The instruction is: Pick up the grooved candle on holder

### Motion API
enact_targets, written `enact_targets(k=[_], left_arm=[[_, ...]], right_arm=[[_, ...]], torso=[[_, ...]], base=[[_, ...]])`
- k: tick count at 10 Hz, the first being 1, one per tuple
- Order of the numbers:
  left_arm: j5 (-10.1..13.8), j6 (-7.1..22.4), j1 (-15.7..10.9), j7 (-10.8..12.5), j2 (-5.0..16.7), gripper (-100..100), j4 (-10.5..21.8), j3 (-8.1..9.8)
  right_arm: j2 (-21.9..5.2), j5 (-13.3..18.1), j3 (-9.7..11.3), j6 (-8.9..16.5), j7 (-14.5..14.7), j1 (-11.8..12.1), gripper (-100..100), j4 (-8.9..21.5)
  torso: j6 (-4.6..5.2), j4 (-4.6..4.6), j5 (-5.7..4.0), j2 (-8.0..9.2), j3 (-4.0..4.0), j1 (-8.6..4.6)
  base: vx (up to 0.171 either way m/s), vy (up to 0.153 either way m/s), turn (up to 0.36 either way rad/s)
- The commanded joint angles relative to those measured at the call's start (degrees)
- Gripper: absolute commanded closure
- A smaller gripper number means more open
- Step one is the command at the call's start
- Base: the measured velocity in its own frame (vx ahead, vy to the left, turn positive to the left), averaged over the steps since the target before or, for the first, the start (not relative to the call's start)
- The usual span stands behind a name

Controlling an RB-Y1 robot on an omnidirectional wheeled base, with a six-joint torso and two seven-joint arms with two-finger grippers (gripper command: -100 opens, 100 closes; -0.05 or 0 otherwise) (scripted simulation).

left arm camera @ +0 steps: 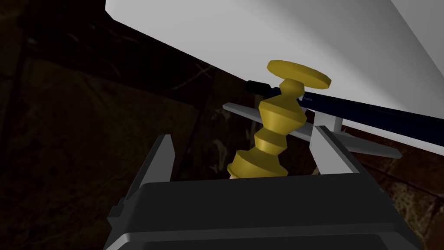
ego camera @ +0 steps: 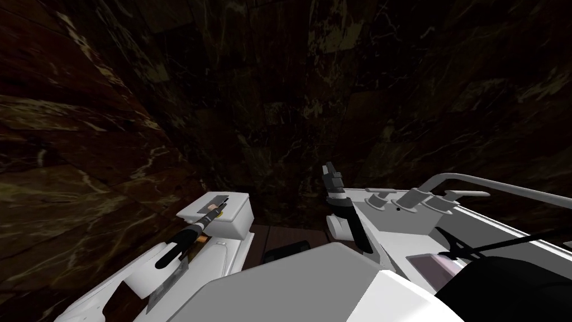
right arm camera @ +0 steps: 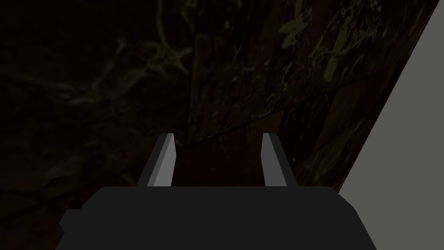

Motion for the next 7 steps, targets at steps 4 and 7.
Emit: enact_targets(k=[4,7], left_arm=[[0.66,-1.01,-1.17,0.12,-0.09,100,3.48,0.58],[0.61,-0.94,-1.14,0.04,-0.04,100,3.50,0.58]], right_arm=[[0.00,0.00,-0.01,0.00,0.00,0.01,0,0.00],[0.00,0.00,-0.01,0.00,0.00,0.01,0,0.00]], torso=[[-0.03,-0.01,0.01,-0.09,-0.05,0.06],[-0.02,-0.03,0.06,-0.21,-0.11,0.10]], base=[[-0.039,-0.010,-0.097],[0.000,0.000,0.000]])
